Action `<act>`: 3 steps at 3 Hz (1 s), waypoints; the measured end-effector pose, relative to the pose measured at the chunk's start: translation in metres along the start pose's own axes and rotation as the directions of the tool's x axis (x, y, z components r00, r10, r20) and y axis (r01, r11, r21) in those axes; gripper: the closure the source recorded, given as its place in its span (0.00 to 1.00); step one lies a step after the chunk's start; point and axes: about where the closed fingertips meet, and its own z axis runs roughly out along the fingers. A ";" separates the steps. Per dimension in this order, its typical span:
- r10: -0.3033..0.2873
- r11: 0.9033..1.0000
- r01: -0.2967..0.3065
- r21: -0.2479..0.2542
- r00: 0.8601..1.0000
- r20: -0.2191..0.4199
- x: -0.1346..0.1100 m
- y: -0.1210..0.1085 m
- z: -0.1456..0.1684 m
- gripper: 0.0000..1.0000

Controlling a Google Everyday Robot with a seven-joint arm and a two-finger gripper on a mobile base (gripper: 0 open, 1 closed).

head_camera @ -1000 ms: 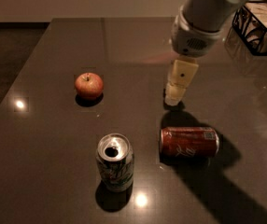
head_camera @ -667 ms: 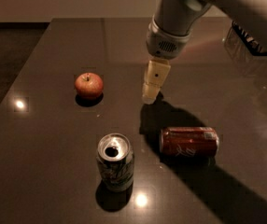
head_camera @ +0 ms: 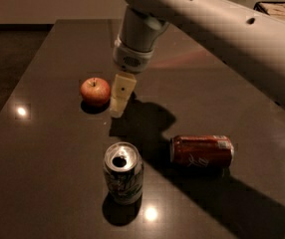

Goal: Move apple near 7up can

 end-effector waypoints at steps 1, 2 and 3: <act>-0.017 1.000 0.018 -0.019 1.000 0.024 -0.030 0.003 0.024 0.00; -0.046 0.998 0.049 -0.040 0.997 0.056 -0.059 0.011 0.039 0.00; -0.059 0.996 0.063 -0.058 0.996 0.060 -0.074 0.011 0.047 0.15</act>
Offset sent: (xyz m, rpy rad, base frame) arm -0.0086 0.1053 -0.0208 0.0868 0.0264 0.1064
